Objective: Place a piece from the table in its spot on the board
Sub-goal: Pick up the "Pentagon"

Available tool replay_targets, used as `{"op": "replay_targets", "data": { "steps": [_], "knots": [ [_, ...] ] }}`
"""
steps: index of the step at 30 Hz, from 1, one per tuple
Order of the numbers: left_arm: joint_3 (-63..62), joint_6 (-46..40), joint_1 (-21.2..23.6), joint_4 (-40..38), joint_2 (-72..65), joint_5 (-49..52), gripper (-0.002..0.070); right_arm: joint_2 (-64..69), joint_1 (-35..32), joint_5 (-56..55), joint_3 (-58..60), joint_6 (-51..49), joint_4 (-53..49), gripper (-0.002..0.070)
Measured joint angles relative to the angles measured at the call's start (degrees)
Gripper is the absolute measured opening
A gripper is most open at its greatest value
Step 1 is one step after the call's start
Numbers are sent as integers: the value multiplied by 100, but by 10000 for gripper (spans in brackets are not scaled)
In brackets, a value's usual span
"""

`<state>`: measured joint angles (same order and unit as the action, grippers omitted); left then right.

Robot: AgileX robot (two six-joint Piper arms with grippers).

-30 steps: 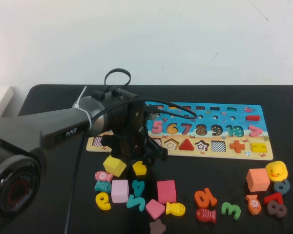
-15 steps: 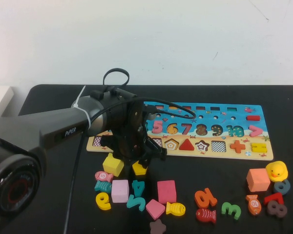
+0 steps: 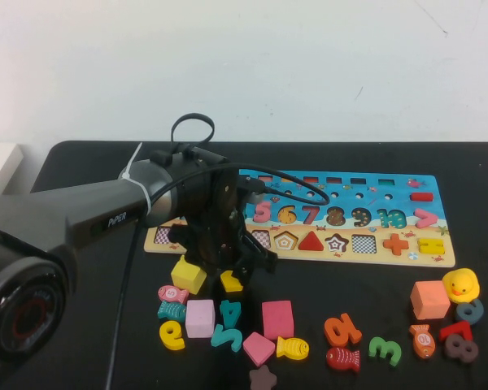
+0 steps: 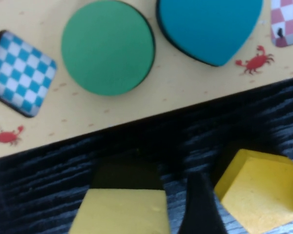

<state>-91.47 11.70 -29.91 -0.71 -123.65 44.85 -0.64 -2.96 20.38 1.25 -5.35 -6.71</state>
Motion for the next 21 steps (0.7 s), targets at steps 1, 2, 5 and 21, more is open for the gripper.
{"op": "replay_targets", "data": {
  "steps": [1,2,5,21],
  "knots": [
    [0,-63,0,-41,0,0,407,0,0,0,0,0,0,19],
    [0,-113,0,-94,0,0,414,0,0,0,0,0,0,19],
    [0,-141,0,-146,0,-46,430,0,0,0,0,0,0,19],
    [0,-83,0,-160,0,-192,435,0,0,0,0,0,0,19]
  ]
}}
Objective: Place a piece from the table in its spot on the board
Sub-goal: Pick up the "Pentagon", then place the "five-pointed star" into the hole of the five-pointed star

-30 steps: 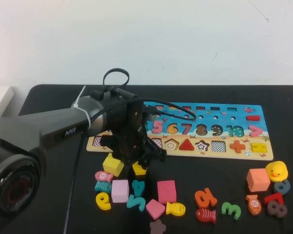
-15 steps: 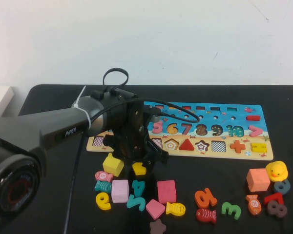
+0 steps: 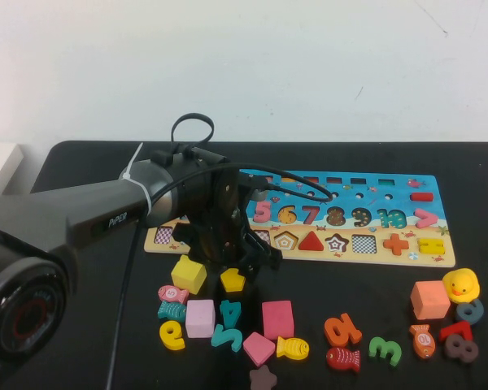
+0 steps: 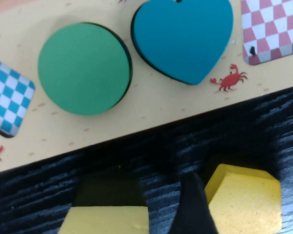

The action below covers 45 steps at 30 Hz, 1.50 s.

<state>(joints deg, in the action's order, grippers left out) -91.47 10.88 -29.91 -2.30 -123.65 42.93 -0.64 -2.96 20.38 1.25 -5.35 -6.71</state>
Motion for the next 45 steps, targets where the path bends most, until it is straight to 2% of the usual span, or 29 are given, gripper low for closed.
{"op": "replay_targets", "data": {
  "steps": [9,19,27,35,45],
  "knots": [
    [-6,0,0,0,-129,0,426,0,0,0,0,0,0,19],
    [-86,0,0,-3,-207,12,313,0,0,0,0,0,0,18],
    [-181,15,0,-25,-232,88,313,0,0,0,0,0,0,19],
    [-999,-96,-10,-142,-324,380,312,0,0,0,0,0,0,19],
    [-1659,-382,-10,-238,-439,-135,312,0,0,0,0,0,0,19]
  ]
}}
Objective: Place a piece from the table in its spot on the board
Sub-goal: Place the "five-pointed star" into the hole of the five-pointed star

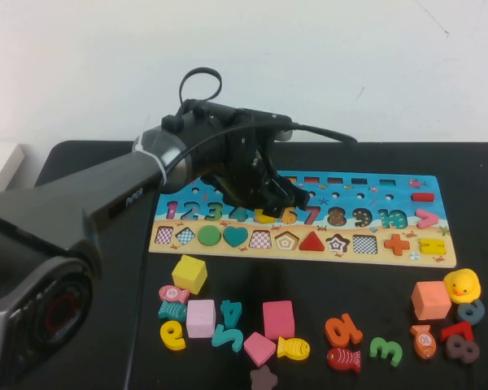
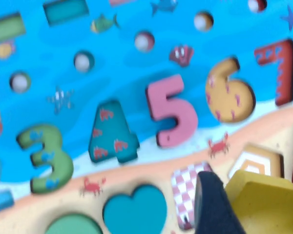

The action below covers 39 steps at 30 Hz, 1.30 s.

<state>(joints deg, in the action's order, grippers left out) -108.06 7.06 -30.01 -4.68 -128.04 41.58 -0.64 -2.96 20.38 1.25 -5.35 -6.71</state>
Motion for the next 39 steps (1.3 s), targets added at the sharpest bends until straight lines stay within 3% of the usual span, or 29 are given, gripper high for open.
{"op": "replay_targets", "data": {
  "steps": [16,39],
  "knots": [
    [-556,-706,-11,-905,-821,209,312,0,0,0,0,0,0,19],
    [-608,-1249,-233,-435,-894,-19,312,0,0,0,0,0,0,18]
  ]
}}
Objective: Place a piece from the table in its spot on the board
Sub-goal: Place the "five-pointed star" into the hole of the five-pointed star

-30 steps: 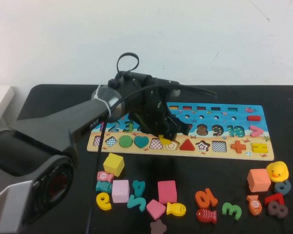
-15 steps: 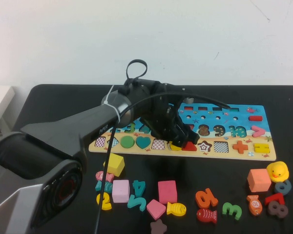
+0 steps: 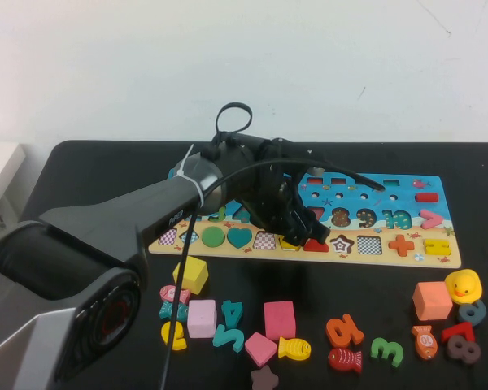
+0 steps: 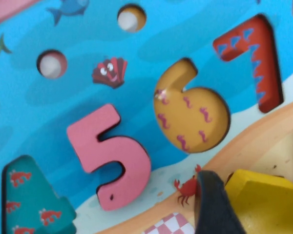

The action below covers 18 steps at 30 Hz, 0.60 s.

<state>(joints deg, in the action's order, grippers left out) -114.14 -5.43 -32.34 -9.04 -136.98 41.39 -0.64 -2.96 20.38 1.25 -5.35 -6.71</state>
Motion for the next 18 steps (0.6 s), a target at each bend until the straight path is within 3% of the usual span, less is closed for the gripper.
{"op": "replay_targets", "data": {
  "steps": [18],
  "knots": [
    [-5,-27,0,24,0,144,312,0,0,0,0,0,0,18]
  ]
}}
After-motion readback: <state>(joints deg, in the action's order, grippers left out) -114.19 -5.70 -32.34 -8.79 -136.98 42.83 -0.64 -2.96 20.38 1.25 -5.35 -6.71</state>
